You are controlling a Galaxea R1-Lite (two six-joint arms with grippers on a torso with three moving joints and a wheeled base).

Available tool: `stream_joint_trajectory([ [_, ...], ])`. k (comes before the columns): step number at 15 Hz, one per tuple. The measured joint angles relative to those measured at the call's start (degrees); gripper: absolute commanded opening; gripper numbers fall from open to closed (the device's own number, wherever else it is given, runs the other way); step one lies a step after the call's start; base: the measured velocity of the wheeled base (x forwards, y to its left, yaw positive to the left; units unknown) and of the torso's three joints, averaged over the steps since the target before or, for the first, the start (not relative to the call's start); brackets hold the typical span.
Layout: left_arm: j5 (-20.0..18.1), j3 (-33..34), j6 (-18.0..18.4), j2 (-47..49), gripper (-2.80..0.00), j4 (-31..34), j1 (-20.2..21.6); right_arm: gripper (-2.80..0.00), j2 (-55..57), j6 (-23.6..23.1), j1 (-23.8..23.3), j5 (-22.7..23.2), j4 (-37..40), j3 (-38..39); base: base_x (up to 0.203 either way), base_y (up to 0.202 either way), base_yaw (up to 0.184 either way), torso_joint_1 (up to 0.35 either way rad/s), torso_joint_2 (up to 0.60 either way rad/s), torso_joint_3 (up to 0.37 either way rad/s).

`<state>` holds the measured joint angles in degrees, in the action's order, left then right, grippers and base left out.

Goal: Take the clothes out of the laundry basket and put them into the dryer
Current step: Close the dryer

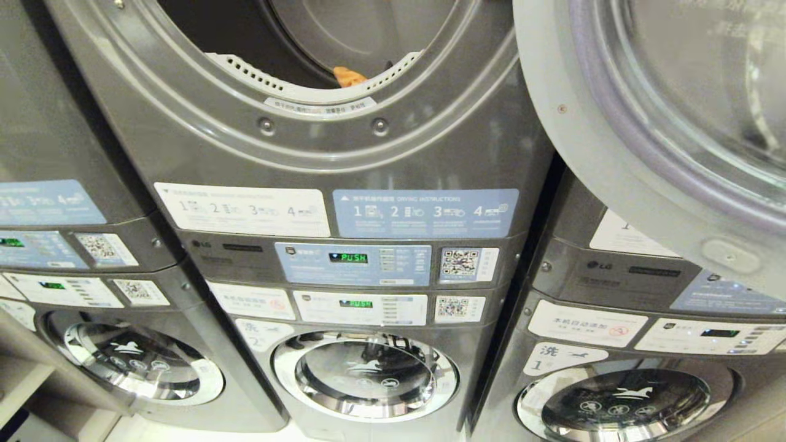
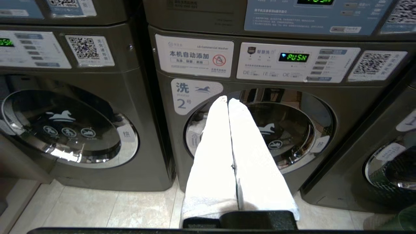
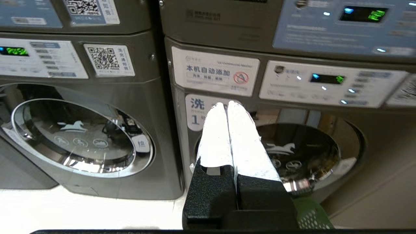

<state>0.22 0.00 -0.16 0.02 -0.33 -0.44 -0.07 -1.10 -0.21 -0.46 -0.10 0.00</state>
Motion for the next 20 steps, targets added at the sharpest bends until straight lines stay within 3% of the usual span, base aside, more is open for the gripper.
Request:
stream_joint_trajectory([
  [8, 0.0, 0.0, 0.0, 0.0, -2.80, 0.0, 0.0, -2.80, 0.0, 0.1, 0.0, -0.1, -0.1, 0.0, -0.195, 0.000, 0.002, -0.001, 0.00, 0.004],
  [11, 0.0, 0.0, 0.0, 0.0, -2.80, 0.0, 0.0, -2.80, 0.0, -0.5, 0.0, -1.1, -0.2, -0.9, -0.044, 0.000, 0.000, -0.001, 0.00, 0.002],
  [14, 0.0, 0.0, 0.0, 0.0, -2.80, 0.0, 0.0, -2.80, 0.8, 0.1, 0.0, -9.6, 0.0, -7.9, 0.000, 0.000, 0.000, 0.000, 0.00, 0.000],
  [17, 0.0, 0.0, 0.0, 0.0, -2.80, 0.0, 0.0, -2.80, 6.1, 0.7, 0.0, -12.8, -0.1, -17.5, 0.000, 0.000, 0.000, 0.000, 0.00, 0.000],
  [20, 0.0, 0.0, 0.0, 0.0, -2.80, 0.0, 0.0, -2.80, 16.4, 5.0, 0.0, -21.1, -0.2, -23.2, 0.000, 0.000, 0.000, 0.000, 0.00, 0.000],
])
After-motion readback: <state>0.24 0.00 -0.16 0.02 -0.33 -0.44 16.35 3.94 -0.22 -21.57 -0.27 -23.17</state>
